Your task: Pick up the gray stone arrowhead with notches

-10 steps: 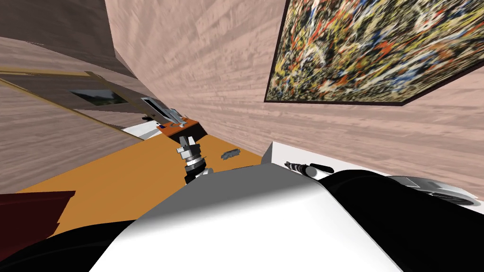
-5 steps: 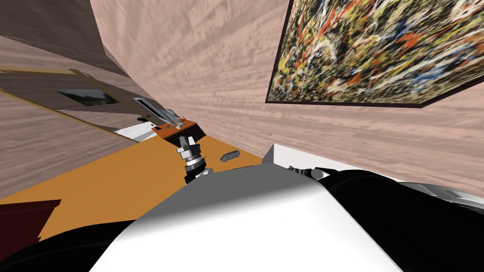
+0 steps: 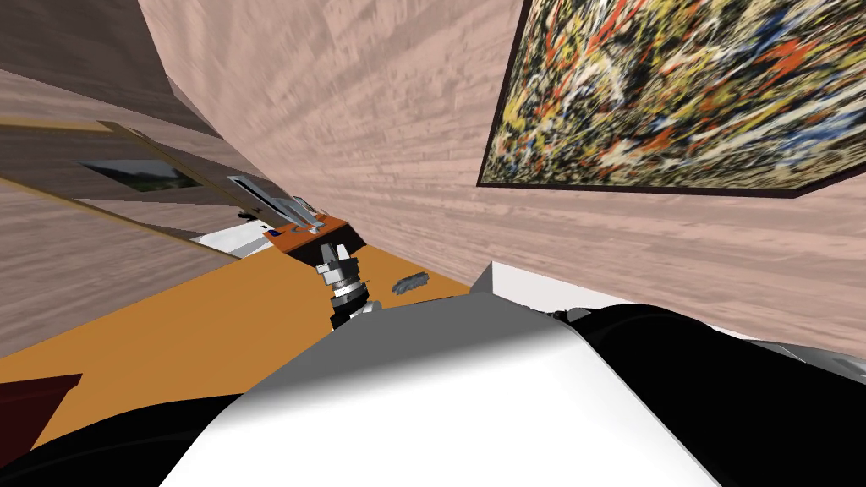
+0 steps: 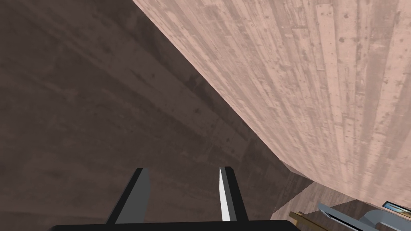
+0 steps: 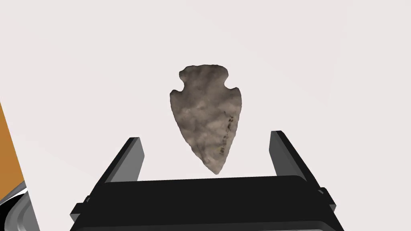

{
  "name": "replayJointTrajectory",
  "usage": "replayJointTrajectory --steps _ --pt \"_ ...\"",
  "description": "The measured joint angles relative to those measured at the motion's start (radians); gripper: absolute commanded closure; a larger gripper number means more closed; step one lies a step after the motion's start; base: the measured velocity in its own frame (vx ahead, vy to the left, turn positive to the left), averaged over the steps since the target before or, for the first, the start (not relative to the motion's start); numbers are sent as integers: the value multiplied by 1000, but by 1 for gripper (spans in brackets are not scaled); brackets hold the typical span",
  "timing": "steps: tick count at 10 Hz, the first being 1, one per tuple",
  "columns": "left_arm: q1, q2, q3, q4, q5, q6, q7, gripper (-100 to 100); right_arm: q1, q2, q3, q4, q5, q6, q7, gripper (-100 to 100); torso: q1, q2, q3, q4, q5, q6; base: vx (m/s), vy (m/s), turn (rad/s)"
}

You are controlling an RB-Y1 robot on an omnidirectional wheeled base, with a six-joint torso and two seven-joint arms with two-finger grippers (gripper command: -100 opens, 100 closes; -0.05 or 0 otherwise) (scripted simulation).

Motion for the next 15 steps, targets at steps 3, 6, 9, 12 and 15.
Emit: replayJointTrajectory --steps 3,6,9,12,15 --pt "0 0 0 0 0 0 0 0 8 -23 -27 64 -30 75 -20 -100 -1 -1 0 0 0 0 133 -12 -20" --pt "0 0 0 0 0 0 0 0 16 -36 -42 90 -43 124 -37 0 0 4 2 1 0 0 50 -3 -3" --pt "0 0 0 0 0 0 0 0 -3 -18 -31 126 -27 95 -14 -100 0 7 4 2 0 0 16 -14 -27" --pt "0 0 0 0 0 0 0 0 -13 -9 -26 148 -20 77 2 100 1 8 4 2 0 0 3 -2 -1" --pt "0 0 0 0 0 0 0 0 -13 -10 -26 147 -20 76 2 100 0 8 5 2 0 0 0 0 0"
